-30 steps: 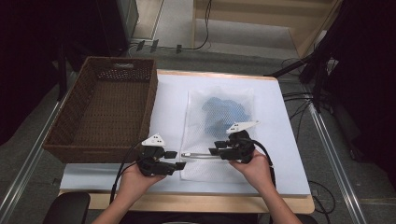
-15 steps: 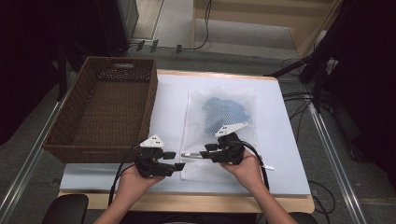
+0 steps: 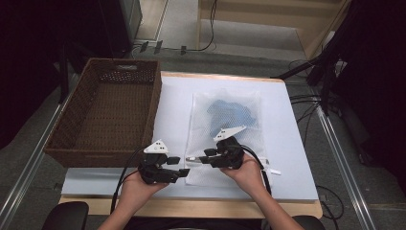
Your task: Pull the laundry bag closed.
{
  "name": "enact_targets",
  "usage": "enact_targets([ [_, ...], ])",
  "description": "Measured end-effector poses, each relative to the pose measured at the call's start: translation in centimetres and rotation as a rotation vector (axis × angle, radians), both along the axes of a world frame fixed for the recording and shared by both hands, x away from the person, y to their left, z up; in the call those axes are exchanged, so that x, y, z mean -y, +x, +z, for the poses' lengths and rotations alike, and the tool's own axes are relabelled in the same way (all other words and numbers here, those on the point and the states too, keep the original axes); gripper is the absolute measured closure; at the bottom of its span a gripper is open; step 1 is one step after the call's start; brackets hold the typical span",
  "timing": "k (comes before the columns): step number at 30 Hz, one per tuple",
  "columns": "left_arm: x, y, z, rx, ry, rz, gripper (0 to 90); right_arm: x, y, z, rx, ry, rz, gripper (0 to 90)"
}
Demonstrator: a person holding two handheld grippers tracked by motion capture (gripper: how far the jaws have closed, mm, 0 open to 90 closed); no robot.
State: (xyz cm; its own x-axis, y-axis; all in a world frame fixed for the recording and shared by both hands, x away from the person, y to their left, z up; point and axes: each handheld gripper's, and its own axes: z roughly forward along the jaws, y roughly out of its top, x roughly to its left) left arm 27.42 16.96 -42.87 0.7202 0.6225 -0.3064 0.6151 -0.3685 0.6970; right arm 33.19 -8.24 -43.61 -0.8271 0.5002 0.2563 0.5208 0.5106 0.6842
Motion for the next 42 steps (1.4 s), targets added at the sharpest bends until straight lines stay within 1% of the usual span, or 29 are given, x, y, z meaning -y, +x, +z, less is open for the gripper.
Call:
enact_targets([
  [4,0.0,-0.1,0.0,-0.004,-0.006,0.007,38.9,-0.5,0.1,-0.4,-0.018,-0.003,0.004,65.7],
  [6,-0.1,-0.1,-0.1,-0.002,-0.004,0.007,38.9,-0.8,0.2,-0.6,-0.017,-0.014,0.008,66.1],
  [8,-0.2,-0.2,-0.1,-0.002,-0.008,0.01,38.9,-1.0,0.3,-0.7,-0.025,-0.014,0.008,66.8],
  [12,-0.2,-0.3,-0.1,-0.001,-0.007,0.015,39.0,-1.4,0.4,-0.9,-0.023,-0.018,0.02,68.6],
  [14,-0.2,-0.3,-0.1,-0.002,-0.006,0.017,39.0,-1.7,0.4,-1.1,-0.04,-0.018,0.021,69.2],
  [16,-0.3,-0.3,0.0,-0.004,-0.003,0.016,38.9,-2.0,0.4,-1.3,-0.036,-0.028,0.03,69.1],
  [18,-0.3,-0.3,0.0,-0.003,-0.005,0.018,39.0,-2.1,0.4,-1.5,-0.049,-0.036,0.033,68.4],
  [25,-0.4,-0.2,-0.1,-0.001,-0.009,0.022,39.1,-2.7,0.5,-2.3,-0.052,-0.069,0.055,69.3],
  [26,-0.4,-0.2,-0.1,-0.001,-0.008,0.021,39.0,-2.8,0.5,-2.5,-0.057,-0.073,0.051,69.7],
  [28,-0.3,-0.2,-0.1,-0.002,-0.009,0.022,39.0,-2.9,0.6,-2.7,-0.062,-0.069,0.057,70.6],
  [29,-0.4,-0.2,-0.1,-0.002,-0.011,0.023,39.0,-3.0,0.7,-2.7,-0.078,-0.057,0.055,70.9],
  [30,-0.4,-0.2,-0.1,-0.005,-0.009,0.026,39.0,-3.1,0.7,-2.8,-0.082,-0.055,0.057,71.2],
  [31,-0.4,-0.1,-0.1,-0.003,-0.012,0.024,39.0,-3.3,0.7,-2.8,-0.068,-0.063,0.064,71.4],
  [33,-0.5,-0.1,-0.2,-0.008,-0.016,0.028,39.0,-3.4,0.7,-2.8,-0.079,-0.062,0.059,72.4],
  [35,-0.5,0.0,-0.2,-0.013,-0.014,0.024,39.2,-3.4,0.8,-2.9,-0.085,-0.061,0.06,74.6],
  [37,-0.5,-0.1,-0.3,-0.015,-0.009,0.016,41.3,-3.4,0.9,-2.8,-0.097,-0.061,0.066,79.2],
  [40,-0.4,-0.1,-0.4,-0.016,-0.012,0.014,42.1,-3.5,1.0,-2.8,-0.098,-0.065,0.079,79.9],
  [42,-0.5,0.0,-0.5,-0.021,-0.018,0.016,42.1,-3.4,1.1,-2.7,-0.109,-0.058,0.074,79.6],
])
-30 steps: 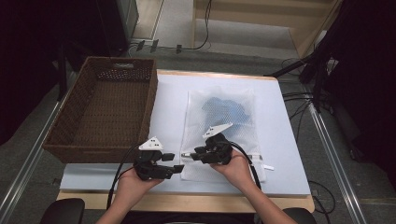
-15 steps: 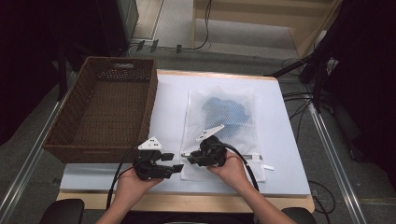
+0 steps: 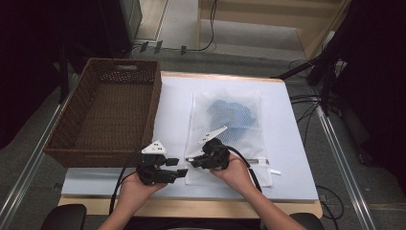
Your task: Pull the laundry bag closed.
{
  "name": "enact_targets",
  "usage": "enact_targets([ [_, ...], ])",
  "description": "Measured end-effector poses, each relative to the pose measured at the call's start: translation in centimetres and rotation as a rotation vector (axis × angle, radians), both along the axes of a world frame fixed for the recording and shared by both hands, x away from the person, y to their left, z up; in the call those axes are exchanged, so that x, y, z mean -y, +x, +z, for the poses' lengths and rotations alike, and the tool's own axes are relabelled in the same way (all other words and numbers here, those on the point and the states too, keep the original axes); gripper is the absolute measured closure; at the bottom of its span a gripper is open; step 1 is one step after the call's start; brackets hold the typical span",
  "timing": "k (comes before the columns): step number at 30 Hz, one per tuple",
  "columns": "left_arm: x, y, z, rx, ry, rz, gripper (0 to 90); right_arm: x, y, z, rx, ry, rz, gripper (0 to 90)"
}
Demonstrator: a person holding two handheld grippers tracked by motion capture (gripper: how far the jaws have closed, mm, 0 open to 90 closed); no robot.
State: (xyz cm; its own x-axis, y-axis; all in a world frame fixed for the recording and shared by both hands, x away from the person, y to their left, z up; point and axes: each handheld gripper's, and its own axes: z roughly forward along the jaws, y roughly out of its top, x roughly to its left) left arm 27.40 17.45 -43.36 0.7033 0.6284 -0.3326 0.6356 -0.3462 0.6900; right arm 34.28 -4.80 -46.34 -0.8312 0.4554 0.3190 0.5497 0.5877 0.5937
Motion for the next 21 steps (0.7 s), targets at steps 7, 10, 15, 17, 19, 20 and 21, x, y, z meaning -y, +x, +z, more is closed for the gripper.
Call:
enact_targets([
  [7,-0.1,0.0,0.0,0.011,-0.001,0.001,43.1,-0.6,0.5,-0.1,-0.021,0.003,-0.011,82.5],
  [10,-0.1,0.1,-0.1,0.009,0.007,0.002,43.8,-0.5,0.6,-0.2,-0.032,0.01,-0.015,83.2],
  [15,-0.2,0.2,-0.2,0.008,-0.005,0.011,44.0,-1.0,1.1,-0.1,-0.043,0.007,-0.007,85.1],
  [17,-0.1,0.3,-0.3,0.007,0.003,0.012,44.7,-1.2,1.3,0.0,-0.039,0.006,-0.006,85.9],
  [19,-0.1,0.5,-0.7,-0.011,0.011,0.012,45.3,-1.2,1.4,0.1,-0.041,0.014,-0.011,87.5],
  [20,0.0,0.6,-0.7,-0.024,0.008,0.013,46.4,-1.1,1.4,0.1,-0.038,0.007,-0.008,87.8],
  [21,0.1,0.6,-0.8,-0.031,0.0,0.015,47.6,-1.1,1.4,0.1,-0.034,0.005,-0.002,87.9],
])
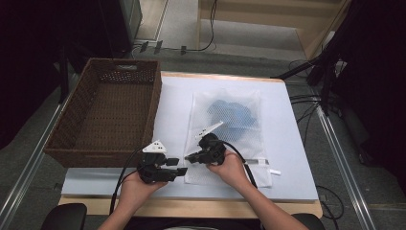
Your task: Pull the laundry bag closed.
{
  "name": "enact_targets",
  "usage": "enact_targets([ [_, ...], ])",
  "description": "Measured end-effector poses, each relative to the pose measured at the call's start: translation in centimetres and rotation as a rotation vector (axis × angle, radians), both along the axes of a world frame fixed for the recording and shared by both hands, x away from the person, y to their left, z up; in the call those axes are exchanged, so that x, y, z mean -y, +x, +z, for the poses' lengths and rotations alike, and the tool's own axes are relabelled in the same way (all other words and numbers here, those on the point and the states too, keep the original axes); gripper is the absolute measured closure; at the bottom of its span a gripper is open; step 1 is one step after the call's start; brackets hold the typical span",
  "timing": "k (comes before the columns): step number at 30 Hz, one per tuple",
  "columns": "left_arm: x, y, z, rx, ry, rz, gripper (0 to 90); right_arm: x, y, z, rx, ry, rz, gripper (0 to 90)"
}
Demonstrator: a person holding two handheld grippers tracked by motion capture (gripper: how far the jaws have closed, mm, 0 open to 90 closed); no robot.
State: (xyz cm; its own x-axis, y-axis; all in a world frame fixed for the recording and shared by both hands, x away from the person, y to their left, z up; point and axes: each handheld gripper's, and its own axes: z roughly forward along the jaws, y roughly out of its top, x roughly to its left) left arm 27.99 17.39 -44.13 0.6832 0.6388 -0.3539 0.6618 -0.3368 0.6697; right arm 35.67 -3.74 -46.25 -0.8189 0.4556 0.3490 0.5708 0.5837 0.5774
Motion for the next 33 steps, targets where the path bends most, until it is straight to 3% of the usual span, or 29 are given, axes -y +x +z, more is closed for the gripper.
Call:
enact_targets([
  [7,1.0,0.0,-0.2,0.001,0.057,-0.014,51.0,0.7,-0.6,1.0,0.027,0.01,-0.007,87.9],
  [10,1.0,0.3,-0.5,-0.012,0.04,-0.01,48.3,1.1,-0.7,1.4,0.04,0.023,-0.01,87.9],
  [20,1.7,1.3,-0.5,-0.038,0.006,0.005,51.8,1.5,-1.2,2.2,0.064,0.041,-0.015,87.9],
  [27,2.0,1.8,-0.6,-0.043,0.027,0.007,59.4,1.9,-1.6,2.7,0.071,0.055,-0.018,87.9],
  [29,2.1,2.0,-0.7,-0.063,0.027,0.003,59.8,2.0,-1.8,2.9,0.079,0.068,-0.02,87.9],
  [33,2.3,2.1,-0.8,-0.064,0.02,-0.009,59.1,2.4,-2.0,3.3,0.082,0.085,-0.027,87.9],
])
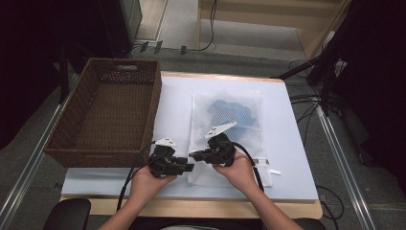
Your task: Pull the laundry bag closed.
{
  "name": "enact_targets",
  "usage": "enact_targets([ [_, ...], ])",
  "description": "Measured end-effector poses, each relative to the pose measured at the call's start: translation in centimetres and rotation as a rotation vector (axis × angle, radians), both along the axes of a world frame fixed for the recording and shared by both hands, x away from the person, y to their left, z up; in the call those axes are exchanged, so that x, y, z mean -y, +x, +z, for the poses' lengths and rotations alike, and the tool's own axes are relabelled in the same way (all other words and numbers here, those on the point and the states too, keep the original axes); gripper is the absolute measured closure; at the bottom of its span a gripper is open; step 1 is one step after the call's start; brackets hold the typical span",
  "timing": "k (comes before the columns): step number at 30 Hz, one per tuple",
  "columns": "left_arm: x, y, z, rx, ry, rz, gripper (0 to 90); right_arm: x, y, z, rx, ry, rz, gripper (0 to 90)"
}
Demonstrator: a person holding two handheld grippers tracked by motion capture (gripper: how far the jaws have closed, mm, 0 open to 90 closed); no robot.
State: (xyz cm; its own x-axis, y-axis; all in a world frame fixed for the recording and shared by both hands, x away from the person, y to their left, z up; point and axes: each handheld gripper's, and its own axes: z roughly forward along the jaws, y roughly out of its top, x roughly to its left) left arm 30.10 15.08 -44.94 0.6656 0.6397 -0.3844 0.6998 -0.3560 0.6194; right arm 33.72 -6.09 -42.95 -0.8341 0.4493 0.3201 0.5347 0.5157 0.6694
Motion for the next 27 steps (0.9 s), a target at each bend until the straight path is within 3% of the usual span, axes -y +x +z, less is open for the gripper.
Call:
enact_targets([
  [7,0.7,0.9,-0.4,0.0,0.013,-0.019,64.6,0.3,-0.2,0.3,-0.001,0.011,-0.005,87.9],
  [14,1.0,1.5,-0.6,-0.021,-0.006,-0.037,71.2,0.6,-0.3,0.3,-0.015,0.019,-0.009,87.9],
  [18,1.1,1.6,-0.6,-0.018,-0.004,-0.04,76.1,0.7,-0.3,0.4,-0.015,0.022,-0.01,88.0],
  [21,1.1,1.6,-0.6,-0.012,0.005,-0.048,86.3,0.7,-0.4,0.3,-0.023,0.022,-0.012,88.0],
  [27,1.2,1.4,-0.4,-0.006,0.015,-0.039,88.6,0.8,-0.3,0.2,-0.034,0.018,-0.026,88.1],
])
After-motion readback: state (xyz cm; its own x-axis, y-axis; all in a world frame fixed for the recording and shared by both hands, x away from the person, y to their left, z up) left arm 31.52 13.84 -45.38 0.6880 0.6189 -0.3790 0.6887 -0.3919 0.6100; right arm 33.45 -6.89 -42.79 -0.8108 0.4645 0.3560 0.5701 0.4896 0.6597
